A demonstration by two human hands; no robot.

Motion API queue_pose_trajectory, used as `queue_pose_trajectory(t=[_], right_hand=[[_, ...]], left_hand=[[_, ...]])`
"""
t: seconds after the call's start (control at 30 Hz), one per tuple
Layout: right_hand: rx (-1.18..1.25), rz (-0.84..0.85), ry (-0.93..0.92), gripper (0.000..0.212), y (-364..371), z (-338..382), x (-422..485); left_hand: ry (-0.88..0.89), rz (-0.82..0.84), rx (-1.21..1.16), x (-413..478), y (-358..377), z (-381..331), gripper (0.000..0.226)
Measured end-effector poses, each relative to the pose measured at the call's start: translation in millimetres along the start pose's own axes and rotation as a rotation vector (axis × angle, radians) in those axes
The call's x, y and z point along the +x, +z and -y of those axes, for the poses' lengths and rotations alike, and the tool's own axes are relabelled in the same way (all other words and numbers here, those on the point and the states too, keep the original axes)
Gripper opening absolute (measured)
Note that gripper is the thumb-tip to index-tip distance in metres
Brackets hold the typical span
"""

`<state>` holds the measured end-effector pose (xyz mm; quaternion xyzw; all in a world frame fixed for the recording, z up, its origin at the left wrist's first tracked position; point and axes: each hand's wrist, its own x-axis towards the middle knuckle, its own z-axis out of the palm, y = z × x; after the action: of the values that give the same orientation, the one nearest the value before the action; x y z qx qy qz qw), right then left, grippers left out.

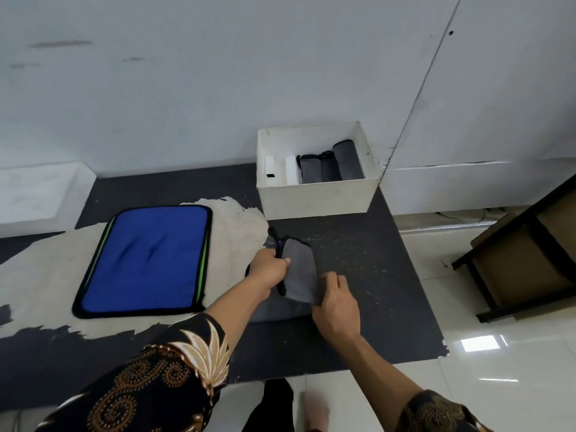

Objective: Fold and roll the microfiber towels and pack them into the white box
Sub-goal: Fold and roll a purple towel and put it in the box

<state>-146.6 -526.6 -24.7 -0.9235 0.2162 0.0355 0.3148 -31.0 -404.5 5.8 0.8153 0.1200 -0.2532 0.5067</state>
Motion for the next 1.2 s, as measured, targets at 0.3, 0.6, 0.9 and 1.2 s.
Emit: queue_pose_trajectory(t=[0.3,0.6,0.9,1.2], right_hand=[[-0.087,0.092,-0.050,0.029,25,2,-3],[-0.152,0.127,-0.080,0.034,31,0,-2],[-0.158,0.170,-0.089,0.040,30,0,-4],[-0.386,0.165,-0.337,0.040,32,-2,-13]], left_hand=[[-0.067,-0.094,0.049,9,-43,51,0.009],[-0.122,-0.137,0.196,11,-52,74,0.024],[-0.059,-0.151,0.278,12,-55,78,0.025],[0.036,-0.108,0.383,4,-51,71,0.012]])
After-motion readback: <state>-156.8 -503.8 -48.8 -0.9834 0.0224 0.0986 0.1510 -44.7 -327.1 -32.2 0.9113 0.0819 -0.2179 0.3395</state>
